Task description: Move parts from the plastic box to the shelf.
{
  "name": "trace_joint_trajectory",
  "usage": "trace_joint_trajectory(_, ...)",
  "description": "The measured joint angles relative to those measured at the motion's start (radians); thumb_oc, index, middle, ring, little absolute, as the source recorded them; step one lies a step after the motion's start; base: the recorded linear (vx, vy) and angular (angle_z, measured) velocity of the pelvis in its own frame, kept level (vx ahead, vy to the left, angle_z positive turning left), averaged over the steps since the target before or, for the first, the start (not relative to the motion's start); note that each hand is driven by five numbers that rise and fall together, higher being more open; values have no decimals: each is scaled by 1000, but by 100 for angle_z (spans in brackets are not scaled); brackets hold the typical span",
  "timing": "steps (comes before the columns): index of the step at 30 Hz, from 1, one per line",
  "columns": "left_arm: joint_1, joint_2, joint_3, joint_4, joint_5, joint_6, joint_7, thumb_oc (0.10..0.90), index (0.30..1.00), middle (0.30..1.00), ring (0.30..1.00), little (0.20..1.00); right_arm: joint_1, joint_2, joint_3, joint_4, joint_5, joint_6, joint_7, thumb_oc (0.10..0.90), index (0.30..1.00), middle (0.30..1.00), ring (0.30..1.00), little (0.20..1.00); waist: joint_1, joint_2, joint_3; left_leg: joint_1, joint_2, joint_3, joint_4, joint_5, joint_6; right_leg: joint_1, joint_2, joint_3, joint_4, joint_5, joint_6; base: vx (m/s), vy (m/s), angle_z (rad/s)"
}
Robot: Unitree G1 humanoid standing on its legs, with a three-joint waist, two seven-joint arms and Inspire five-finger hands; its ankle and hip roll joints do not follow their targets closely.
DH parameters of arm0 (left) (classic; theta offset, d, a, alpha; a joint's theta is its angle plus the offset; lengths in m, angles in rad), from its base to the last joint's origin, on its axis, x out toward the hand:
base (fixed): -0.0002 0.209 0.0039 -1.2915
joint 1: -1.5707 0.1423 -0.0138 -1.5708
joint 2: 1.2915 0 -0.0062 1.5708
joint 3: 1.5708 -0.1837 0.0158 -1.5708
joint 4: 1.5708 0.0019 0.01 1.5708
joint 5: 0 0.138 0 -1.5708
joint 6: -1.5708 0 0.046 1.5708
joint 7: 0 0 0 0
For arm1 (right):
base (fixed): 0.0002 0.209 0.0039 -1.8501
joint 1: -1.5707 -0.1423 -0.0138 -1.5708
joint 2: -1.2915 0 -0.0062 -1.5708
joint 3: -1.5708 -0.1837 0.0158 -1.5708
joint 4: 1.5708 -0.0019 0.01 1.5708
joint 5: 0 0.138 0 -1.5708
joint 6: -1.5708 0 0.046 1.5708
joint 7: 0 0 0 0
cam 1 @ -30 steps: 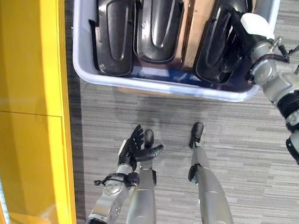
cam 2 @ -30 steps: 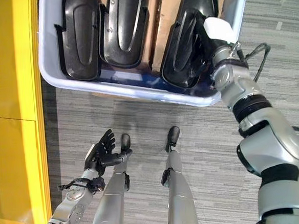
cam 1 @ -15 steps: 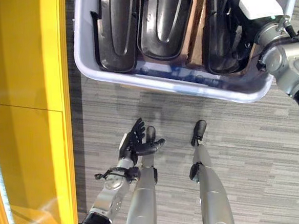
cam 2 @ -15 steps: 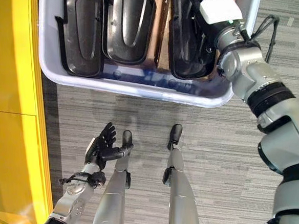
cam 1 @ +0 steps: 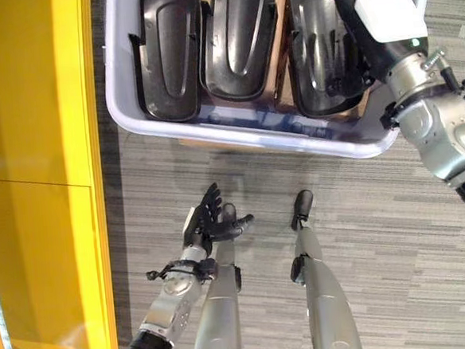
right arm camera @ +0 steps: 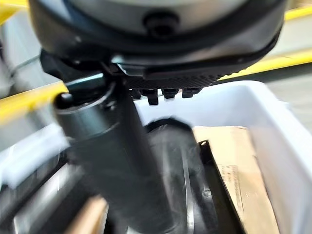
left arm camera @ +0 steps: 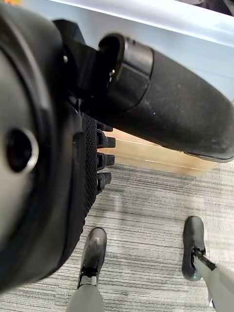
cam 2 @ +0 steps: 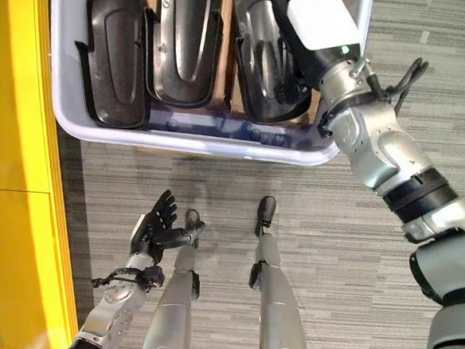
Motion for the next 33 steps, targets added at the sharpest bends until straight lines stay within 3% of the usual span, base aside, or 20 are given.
trace_joint_trajectory(3, 23, -1, 12, -12, 0, 5, -1, 900, 1000, 1000, 1000, 1000, 168, 51, -127, -111, 0, 12, -15, 900, 1000, 1000, 1000, 1000, -12, -11, 0, 14, 3, 6, -8, -2, -3, 6, 3, 4, 0, -3, 4, -2, -1, -7)
trace_joint_trajectory(6, 32, 3, 21, -10, 0, 12, 12, 900, 1000, 1000, 1000, 1000, 223, 71, -133, -134, 8, 17, -19, 900, 1000, 1000, 1000, 1000, -32, -18, 1, 26, 2, 19, -13, -7, -1, 9, 3, 17, 0, -4, 5, -8, 1, -13)
trace_joint_trajectory(8, 35, 1, 25, -14, 1, 24, 17, 900, 1000, 1000, 1000, 1000, 358, 150, -203, -225, 6, 18, -21, 900, 1000, 1000, 1000, 1000, -36, -19, 1, 34, 7, 31, -13, -13, -2, 11, 8, 24, 0, -6, 7, -15, -2, -14)
trace_joint_trajectory(12, 41, 2, 29, -15, 2, 30, 17, 900, 1000, 1000, 1000, 1000, 420, 244, -211, -296, 2, 11, -21, 900, 1000, 1000, 1000, 1000, -37, -21, 2, 43, 12, 36, -13, -15, -5, 18, 15, 28, 0, -8, 9, -27, -4, -4)
trace_joint_trajectory(15, 51, 3, 31, -22, 2, 29, 18, 900, 1000, 1000, 1000, 1000, 398, 227, -158, -279, -55, 8, -20, 900, 1000, 1000, 1000, 1000, -35, -21, 2, 47, 12, 40, -13, -16, -2, 20, 14, 30, 0, -13, 16, -8, -2, -2)
trace_joint_trajectory(28, 54, 2, 20, -23, 11, 26, 21, 900, 1000, 1000, 1000, 1000, 292, 222, -112, -246, -251, 6, -28, 900, 1000, 1000, 1000, 1000, -23, -20, 2, 30, 11, 26, -13, -18, -3, 12, 12, 19, 0, -17, 10, -3, -2, 2)
trace_joint_trajectory(33, 4, -13, 21, 69, 50, 24, 35, 900, 1000, 1000, 1000, 1000, 244, 150, -74, -209, -352, 8, -47, 900, 1000, 1000, 1000, 1000, -10, -16, 3, 27, 10, 25, -13, -19, -3, 10, 10, 16, 0, -17, 9, 0, 0, 0)
